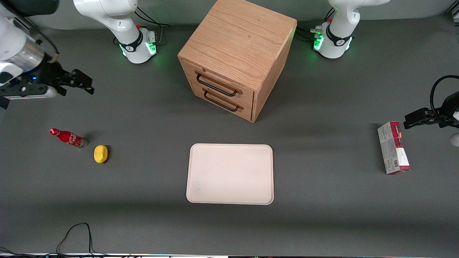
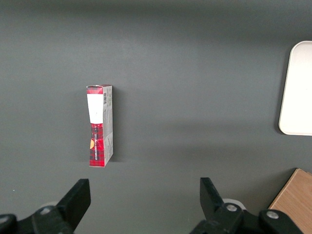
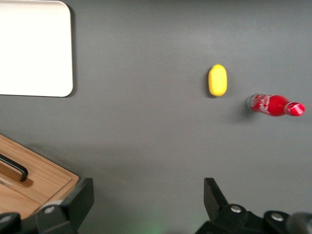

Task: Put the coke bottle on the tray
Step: 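Move the right gripper down toward the red Coca-Cola bottle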

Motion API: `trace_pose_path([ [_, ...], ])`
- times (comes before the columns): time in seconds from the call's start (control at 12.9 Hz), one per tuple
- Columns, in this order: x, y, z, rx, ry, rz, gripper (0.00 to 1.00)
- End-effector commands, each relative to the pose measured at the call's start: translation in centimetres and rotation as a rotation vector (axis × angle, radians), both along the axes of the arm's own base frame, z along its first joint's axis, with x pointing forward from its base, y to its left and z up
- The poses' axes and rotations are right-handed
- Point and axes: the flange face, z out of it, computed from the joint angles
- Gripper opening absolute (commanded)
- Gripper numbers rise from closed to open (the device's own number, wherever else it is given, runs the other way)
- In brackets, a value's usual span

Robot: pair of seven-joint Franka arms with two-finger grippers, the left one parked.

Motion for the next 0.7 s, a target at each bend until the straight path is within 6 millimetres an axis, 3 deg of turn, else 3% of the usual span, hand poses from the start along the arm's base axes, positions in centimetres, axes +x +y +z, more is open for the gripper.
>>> trace_pose_path([
  [0.0, 1.1, -6.2, -0.3, -0.001, 0.02, 0.065, 1.0],
  [0.31, 0.6, -13.1, -0.2, -0.065, 0.017, 0.163, 1.0],
  [0.47, 0.5, -16.1, -1.2, -0.054, 0.029, 0.194, 1.0],
  [0.62, 1.3, -17.9, -2.9, -0.06, 0.029, 0.202, 1.0],
])
